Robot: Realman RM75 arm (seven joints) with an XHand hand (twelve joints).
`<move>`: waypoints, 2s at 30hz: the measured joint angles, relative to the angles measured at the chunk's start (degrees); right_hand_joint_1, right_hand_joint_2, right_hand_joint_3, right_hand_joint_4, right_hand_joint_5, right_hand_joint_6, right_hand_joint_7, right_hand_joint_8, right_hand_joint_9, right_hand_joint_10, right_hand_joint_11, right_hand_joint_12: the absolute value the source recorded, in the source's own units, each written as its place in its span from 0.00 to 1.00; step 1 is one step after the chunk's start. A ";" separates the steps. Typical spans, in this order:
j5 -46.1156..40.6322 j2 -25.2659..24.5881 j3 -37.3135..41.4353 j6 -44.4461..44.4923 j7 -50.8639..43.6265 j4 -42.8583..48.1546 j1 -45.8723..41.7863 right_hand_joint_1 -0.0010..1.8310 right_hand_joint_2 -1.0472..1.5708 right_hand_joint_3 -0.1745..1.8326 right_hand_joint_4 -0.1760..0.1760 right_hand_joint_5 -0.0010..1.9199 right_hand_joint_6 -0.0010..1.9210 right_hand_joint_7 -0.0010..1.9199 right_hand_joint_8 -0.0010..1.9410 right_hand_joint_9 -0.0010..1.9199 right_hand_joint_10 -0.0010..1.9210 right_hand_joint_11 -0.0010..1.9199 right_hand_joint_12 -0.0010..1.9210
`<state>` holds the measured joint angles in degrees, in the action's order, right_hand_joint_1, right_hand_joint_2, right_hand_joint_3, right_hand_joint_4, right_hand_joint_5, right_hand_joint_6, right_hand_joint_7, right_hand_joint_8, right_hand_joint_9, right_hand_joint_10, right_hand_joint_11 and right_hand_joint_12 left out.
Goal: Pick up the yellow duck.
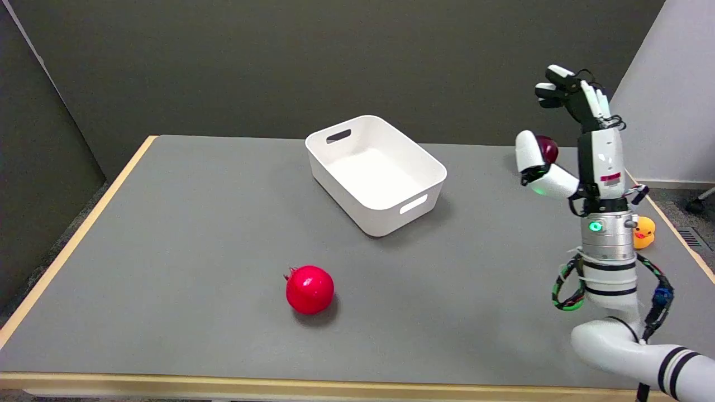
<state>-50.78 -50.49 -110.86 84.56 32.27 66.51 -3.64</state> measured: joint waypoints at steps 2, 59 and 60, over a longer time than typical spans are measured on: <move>-0.11 0.29 0.62 0.01 1.16 -0.74 -0.25 0.27 0.67 0.56 0.45 0.13 0.27 0.26 0.31 0.23 0.54 0.07 0.69; -39.08 -2.40 10.46 -10.78 -10.92 -11.77 -12.49 0.31 0.64 0.56 0.27 0.10 0.24 0.13 0.24 0.06 0.38 0.00 0.56; -39.32 -2.40 10.35 -11.57 -11.05 -12.19 -12.18 0.31 0.64 0.56 0.27 0.10 0.24 0.13 0.24 0.06 0.38 0.00 0.56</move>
<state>-90.11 -52.89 -100.51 72.99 21.22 54.31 -15.82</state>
